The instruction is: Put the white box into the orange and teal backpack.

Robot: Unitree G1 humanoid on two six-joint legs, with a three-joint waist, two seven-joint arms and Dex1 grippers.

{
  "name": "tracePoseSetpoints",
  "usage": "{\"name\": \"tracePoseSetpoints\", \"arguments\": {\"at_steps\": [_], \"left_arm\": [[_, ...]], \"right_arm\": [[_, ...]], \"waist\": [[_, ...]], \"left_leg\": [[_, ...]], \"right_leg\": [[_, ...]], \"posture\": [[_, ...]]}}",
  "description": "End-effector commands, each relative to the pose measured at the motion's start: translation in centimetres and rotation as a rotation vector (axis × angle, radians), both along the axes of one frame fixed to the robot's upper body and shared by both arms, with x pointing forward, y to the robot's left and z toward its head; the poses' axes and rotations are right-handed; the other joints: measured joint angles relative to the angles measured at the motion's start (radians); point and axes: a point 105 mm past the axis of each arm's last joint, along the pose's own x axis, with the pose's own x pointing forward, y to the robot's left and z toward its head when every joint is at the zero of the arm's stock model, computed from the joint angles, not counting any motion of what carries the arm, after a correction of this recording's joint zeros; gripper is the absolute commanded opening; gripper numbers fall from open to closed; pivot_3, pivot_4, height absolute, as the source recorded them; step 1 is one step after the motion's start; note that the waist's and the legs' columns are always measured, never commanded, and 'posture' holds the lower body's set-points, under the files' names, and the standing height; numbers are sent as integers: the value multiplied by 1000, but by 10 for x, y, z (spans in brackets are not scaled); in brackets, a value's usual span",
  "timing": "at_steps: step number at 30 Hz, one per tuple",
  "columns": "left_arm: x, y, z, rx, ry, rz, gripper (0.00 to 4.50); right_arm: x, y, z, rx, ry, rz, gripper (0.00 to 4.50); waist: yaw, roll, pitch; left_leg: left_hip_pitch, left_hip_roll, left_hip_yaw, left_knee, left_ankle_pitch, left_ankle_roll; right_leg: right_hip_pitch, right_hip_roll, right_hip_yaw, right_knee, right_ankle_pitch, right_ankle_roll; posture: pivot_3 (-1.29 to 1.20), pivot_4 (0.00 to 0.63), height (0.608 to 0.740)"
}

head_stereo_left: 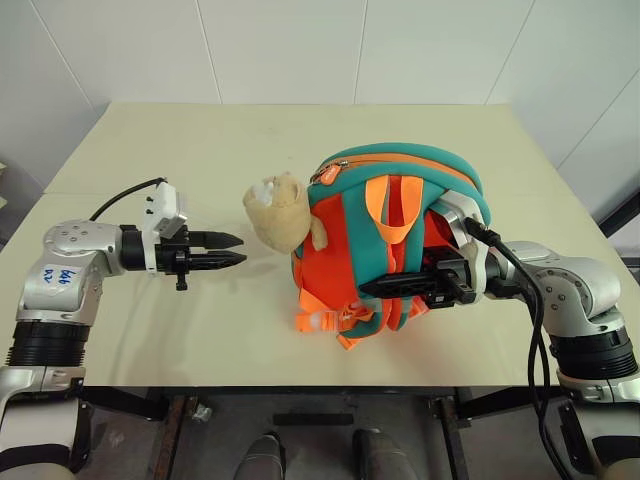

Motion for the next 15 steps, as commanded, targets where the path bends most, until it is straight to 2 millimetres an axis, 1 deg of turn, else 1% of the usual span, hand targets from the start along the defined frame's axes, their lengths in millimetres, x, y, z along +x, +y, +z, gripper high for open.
{"name": "tracePoseSetpoints", "arguments": {"at_steps": [1,3,8,9,11,13,15], "left_arm": [[-11,-12,29,-53,9,-60,2144],[-15,-11,36,-70,3,-67,2758],[-23,-8,48,-90,-14,-64,4379],[-29,-8,54,-112,-29,-89,4451],[-36,-10,64,-132,-84,-113,4451],[-36,-14,73,-164,-167,-112,4451],[-37,-20,79,-204,-199,-128,4451]], "right_arm": [[-4,-3,5,18,-27,-4,0],[-4,-4,4,18,-26,-8,0],[-3,-3,3,20,-24,-11,0],[-3,-3,2,20,-23,-10,0],[-2,-1,2,21,-21,-5,0],[-1,0,3,22,-21,2,0],[0,1,3,22,-20,7,0]], "waist": [[0,0,0],[-4,0,0],[-9,0,0],[-9,0,0],[-7,0,0],[-4,0,0],[-1,0,0]], "left_leg": [[0,0,0,0,0,0],[0,0,0,0,0,0],[1,0,0,-1,0,0],[1,0,0,-1,0,0],[1,0,0,-1,0,0],[1,0,0,-1,0,0],[1,0,0,-1,0,0]], "right_leg": [[0,0,0,0,0,0],[0,0,0,0,0,0],[0,0,0,1,0,0],[0,0,0,1,0,0],[0,0,0,0,0,0],[0,0,0,0,0,0],[0,0,0,0,0,0]], "posture": [[0,150,740],[0,150,740],[0,150,740],[0,150,740],[0,150,740],[0,150,740],[0,150,740]]}}
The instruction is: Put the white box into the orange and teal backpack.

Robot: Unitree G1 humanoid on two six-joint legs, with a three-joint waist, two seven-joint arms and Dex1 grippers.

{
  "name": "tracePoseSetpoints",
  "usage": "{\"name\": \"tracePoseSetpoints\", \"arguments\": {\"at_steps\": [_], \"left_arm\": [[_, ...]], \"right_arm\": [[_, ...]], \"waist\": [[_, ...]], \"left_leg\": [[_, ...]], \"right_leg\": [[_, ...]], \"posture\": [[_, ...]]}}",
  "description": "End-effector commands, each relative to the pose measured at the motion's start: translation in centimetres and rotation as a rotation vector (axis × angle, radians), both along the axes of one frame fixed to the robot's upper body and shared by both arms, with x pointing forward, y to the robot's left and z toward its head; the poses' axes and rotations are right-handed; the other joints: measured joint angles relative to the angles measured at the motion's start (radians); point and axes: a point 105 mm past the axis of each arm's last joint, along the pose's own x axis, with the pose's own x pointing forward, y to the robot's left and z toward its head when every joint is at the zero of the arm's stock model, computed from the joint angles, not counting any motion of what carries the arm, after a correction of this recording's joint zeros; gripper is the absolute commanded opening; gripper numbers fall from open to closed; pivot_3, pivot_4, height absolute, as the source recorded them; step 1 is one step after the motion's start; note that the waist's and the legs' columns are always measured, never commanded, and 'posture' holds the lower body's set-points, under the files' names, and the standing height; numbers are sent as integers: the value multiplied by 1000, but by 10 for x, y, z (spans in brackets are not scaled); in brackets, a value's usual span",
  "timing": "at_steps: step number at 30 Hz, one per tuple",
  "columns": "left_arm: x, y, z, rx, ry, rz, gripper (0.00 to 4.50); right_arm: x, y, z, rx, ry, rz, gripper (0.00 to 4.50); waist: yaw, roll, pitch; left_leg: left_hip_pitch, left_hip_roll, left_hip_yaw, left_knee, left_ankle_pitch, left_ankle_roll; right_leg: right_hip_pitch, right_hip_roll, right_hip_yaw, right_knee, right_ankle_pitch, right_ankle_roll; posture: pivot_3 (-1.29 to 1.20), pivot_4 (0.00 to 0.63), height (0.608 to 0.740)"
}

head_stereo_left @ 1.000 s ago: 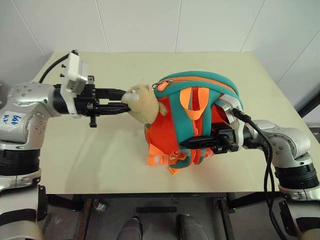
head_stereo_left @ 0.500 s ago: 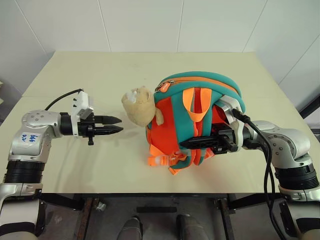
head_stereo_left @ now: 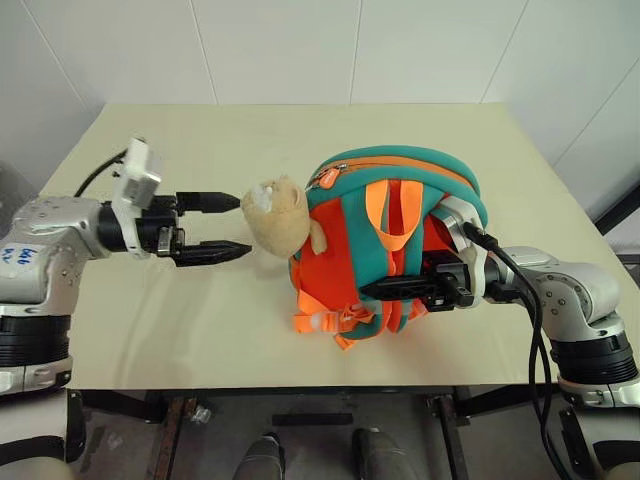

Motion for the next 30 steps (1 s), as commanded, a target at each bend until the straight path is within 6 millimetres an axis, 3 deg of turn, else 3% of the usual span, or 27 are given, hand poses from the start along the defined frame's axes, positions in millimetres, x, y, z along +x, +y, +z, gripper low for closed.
{"name": "tracePoseSetpoints", "arguments": {"at_steps": [1,5,14,22,30], "left_arm": [[-7,-10,20,-70,-105,-39,4451],[-14,-23,16,-48,-62,-96,4451],[-5,-47,1,-52,-22,-180,4451],[-4,-63,10,-105,-74,-226,4451],[-5,-46,18,-94,-108,-164,1966]], "right_arm": [[-1,3,9,19,-43,26,0],[-1,4,9,19,-44,30,0],[-1,4,11,18,-53,27,0],[0,3,10,19,-54,8,0],[1,3,7,22,-49,-2,0]], "waist": [[1,0,0],[-1,0,0],[0,0,0],[0,0,0],[-2,0,0]], "left_leg": [[0,0,0,0,0,0],[0,0,0,1,0,0],[0,0,0,1,0,0],[0,0,0,1,0,0],[0,0,0,1,0,0]], "right_leg": [[0,0,0,0,0,0],[0,0,0,0,0,0],[0,0,0,0,0,0],[0,0,0,0,0,0],[0,0,0,0,0,0]], "posture": [[0,150,740],[0,150,740],[0,150,740],[0,150,740],[0,150,740]]}}
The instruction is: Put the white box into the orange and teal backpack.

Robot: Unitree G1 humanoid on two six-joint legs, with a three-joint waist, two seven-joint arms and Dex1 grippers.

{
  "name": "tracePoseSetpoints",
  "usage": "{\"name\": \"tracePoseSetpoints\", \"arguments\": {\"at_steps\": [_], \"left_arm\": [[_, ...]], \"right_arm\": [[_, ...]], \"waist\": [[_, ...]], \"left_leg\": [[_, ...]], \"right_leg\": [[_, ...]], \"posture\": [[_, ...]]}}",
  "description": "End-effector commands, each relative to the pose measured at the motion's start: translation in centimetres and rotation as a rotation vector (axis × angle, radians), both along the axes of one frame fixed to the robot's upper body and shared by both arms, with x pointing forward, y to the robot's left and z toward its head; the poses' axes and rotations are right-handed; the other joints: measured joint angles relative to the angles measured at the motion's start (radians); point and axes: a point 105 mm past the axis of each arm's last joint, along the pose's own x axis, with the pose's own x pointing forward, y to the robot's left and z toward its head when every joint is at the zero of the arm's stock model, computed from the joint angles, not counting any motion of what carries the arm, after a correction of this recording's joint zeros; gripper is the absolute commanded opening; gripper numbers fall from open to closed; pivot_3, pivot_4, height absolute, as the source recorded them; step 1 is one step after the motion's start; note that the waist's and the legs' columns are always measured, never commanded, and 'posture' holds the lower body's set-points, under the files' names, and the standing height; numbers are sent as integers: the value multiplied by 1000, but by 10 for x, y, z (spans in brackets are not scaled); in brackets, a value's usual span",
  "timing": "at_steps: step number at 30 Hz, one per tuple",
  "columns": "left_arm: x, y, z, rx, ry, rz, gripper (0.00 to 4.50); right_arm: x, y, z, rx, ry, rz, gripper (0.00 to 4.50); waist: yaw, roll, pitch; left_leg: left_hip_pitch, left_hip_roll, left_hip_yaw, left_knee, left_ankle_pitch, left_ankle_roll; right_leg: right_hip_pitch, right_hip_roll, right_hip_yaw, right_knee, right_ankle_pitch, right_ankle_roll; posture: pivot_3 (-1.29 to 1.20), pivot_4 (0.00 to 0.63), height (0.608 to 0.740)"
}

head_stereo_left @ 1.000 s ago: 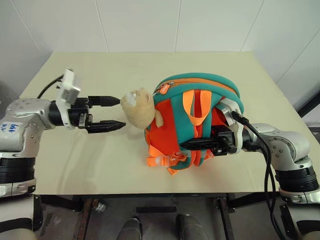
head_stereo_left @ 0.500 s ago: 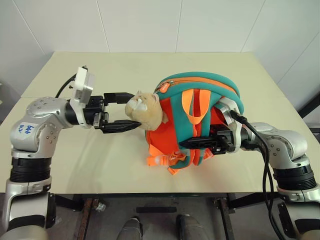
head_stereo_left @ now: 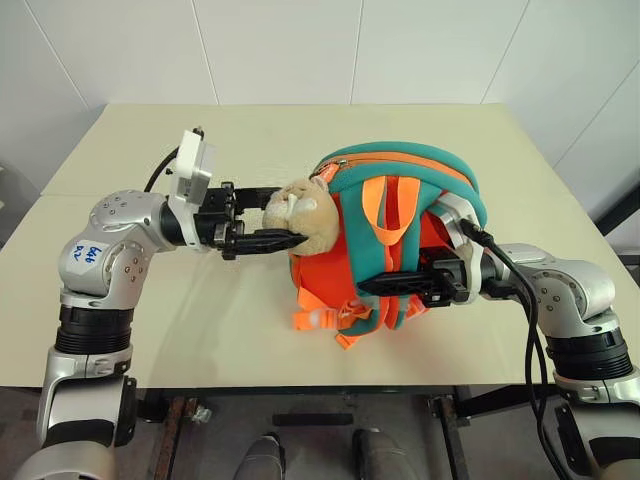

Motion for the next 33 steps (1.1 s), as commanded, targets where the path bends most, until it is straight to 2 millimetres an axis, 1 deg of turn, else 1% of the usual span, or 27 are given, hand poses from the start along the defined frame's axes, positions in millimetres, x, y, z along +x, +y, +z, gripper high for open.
{"name": "tracePoseSetpoints", "arguments": {"at_steps": [1,4,8,10,12,14,16,17,19,20,21,23,29,31,33], "left_arm": [[-3,15,15,-6,-71,55,1761],[-2,22,16,1,-70,84,1224],[6,37,15,23,-67,161,818],[18,55,9,81,-73,261,753],[27,69,2,142,-82,327,753],[32,76,-2,162,-84,360,753],[40,85,-14,206,-76,407,753],[44,88,-25,243,-69,414,753],[52,87,-40,272,-61,430,753],[54,83,-51,293,-49,415,753],[57,78,-69,341,-33,397,753],[58,68,-96,393,0,352,753],[72,40,-124,317,67,323,753],[71,31,-131,319,70,295,753],[66,26,-131,324,63,267,753]], "right_arm": [[-3,1,5,21,-27,10,0],[-2,1,4,23,-25,11,0],[-2,2,5,24,-25,14,0],[-2,2,5,22,-25,15,0],[-2,1,4,21,-25,15,0],[-2,1,4,21,-25,14,0],[-3,1,4,22,-24,12,0],[-3,1,4,23,-24,9,0],[-3,1,3,25,-22,5,0],[-3,1,3,25,-21,3,0],[-4,2,2,27,-19,1,0],[-4,2,1,30,-17,-5,0],[-1,1,-1,40,14,-40,0],[2,1,-2,41,15,-58,0],[7,1,-3,36,-4,-92,0]], "waist": [[-1,0,0],[0,0,0],[-1,0,0],[-3,0,0],[-5,0,0],[-3,0,0],[1,0,0],[1,0,0],[2,0,0],[2,0,0],[2,0,0],[2,0,0],[3,0,-1],[4,0,-1],[5,0,-1]], "left_leg": [[0,0,0,0,0,0],[0,0,0,0,0,0],[0,0,0,0,0,0],[0,0,0,0,0,0],[1,0,0,-1,0,0],[1,0,0,-1,0,0],[1,0,0,0,0,0],[1,0,0,-1,0,0],[1,0,0,-1,0,0],[1,0,0,-1,0,0],[0,0,0,-1,0,0],[1,0,0,-1,0,0],[1,0,0,0,0,0],[0,0,0,1,0,0],[1,0,0,2,0,0]], "right_leg": [[0,0,0,0,0,0],[0,0,0,0,0,0],[0,0,0,0,0,0],[0,0,0,0,0,0],[0,0,0,0,0,0],[0,0,0,0,0,0],[0,0,0,0,0,0],[0,0,0,0,0,0],[0,0,0,0,0,0],[0,0,0,0,0,0],[0,0,0,0,0,0],[0,0,0,0,0,0],[0,0,0,1,0,0],[1,0,0,1,0,0],[1,0,0,1,1,1]], "posture": [[0,150,740],[0,150,740],[0,150,740],[0,150,740],[0,150,740],[0,150,740],[0,150,740],[0,150,740],[0,150,740],[0,150,740],[0,150,740],[0,150,740],[0,150,740],[0,150,740],[0,150,740]]}}
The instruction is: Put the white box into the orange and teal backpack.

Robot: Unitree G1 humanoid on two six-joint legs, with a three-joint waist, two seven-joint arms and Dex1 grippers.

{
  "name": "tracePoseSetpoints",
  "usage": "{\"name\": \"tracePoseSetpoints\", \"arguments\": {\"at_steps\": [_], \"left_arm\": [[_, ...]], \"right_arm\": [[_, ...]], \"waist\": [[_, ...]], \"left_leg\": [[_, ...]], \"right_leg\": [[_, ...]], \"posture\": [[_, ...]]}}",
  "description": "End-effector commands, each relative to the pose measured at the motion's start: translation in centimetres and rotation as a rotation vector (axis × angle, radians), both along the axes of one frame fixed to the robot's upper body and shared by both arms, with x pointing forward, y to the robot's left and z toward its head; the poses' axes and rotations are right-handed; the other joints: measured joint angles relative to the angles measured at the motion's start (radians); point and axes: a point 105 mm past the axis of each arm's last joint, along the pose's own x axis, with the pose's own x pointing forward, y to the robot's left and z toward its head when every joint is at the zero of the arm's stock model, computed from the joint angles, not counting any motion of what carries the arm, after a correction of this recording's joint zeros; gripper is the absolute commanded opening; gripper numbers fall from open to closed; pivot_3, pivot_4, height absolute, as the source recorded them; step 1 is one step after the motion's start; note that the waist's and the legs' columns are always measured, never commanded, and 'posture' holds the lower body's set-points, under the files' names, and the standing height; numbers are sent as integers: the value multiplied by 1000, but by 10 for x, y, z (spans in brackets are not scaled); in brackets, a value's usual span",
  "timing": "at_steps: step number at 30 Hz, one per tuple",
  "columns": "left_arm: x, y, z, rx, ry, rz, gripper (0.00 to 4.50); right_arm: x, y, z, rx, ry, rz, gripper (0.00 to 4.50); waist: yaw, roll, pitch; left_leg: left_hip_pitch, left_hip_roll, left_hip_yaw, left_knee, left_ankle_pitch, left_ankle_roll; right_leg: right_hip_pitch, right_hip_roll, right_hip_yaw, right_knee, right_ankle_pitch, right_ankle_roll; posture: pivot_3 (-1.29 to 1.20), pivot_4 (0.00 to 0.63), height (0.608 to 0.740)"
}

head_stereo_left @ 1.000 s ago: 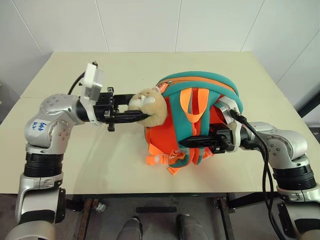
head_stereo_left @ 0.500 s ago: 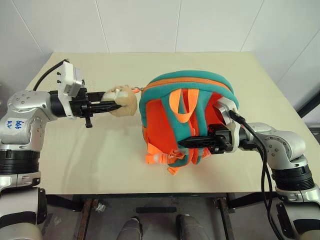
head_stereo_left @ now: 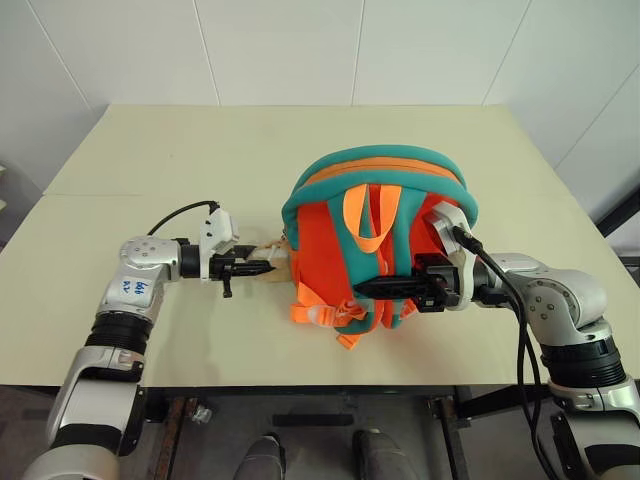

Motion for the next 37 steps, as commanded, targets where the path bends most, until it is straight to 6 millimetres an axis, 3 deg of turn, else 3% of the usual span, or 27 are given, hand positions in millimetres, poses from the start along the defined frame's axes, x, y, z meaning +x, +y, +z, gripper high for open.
{"name": "tracePoseSetpoints", "arguments": {"at_steps": [1,3,4,8,14,16,20,22,25,31,37], "left_arm": [[-7,-6,-10,50,10,-27,753],[-11,2,-7,63,17,-8,753],[-13,5,-6,66,27,-4,1418],[-36,21,0,69,96,6,2605],[-75,48,10,83,108,70,4432],[-77,56,10,101,104,105,4500],[-78,62,22,68,76,128,4500],[-79,61,31,31,41,115,4500],[-80,57,40,-6,35,95,4500],[-85,52,40,-10,47,63,4500],[-93,54,39,-9,53,101,4500]], "right_arm": [[5,-2,8,20,-53,-52,0],[7,-5,8,18,-78,-80,0],[7,-6,8,17,-92,-89,657],[4,-17,16,15,-178,-151,1839],[-13,-66,14,-122,-280,-285,3768],[-20,-81,10,-175,-263,-296,4407],[-21,-112,0,-278,-273,-360,4461],[-5,-136,1,-312,-327,-473,4461],[9,-159,0,-354,-379,-548,4461],[30,-178,-2,-392,-447,-601,4461],[36,-193,-8,-442,-457,-617,4461]], "waist": [[2,0,0],[2,0,0],[1,0,0],[-4,0,0],[-1,0,0],[4,0,0],[3,0,0],[-4,0,0],[-3,0,0],[-6,0,0],[-4,0,0]], "left_leg": [[0,0,0,0,0,0],[0,-1,0,1,0,0],[0,-1,0,1,0,0],[0,0,0,-1,0,0],[0,1,0,-7,-1,0],[0,1,0,-7,-1,0],[1,0,1,-6,0,1],[1,0,1,-5,0,1],[1,0,4,-3,1,2],[3,1,4,-4,1,2],[2,1,4,-6,1,2]], "right_leg": [[0,0,0,0,0,0],[1,0,0,0,0,1],[1,-1,0,0,0,1],[0,-1,0,0,0,1],[-3,-1,0,-1,-2,-2],[-2,-1,0,-1,-3,-3],[1,-1,0,-6,-4,-6],[2,-1,0,-8,-6,-13],[3,-1,2,-8,-6,-15],[2,0,2,-7,-2,-8],[1,-1,2,-7,1,-2]], "posture": [[0,150,740],[0,150,740],[0,150,740],[0,150,740],[0,150,740],[0,150,740],[0,150,740],[0,150,740],[0,150,740],[0,150,740],[0,150,740]]}}
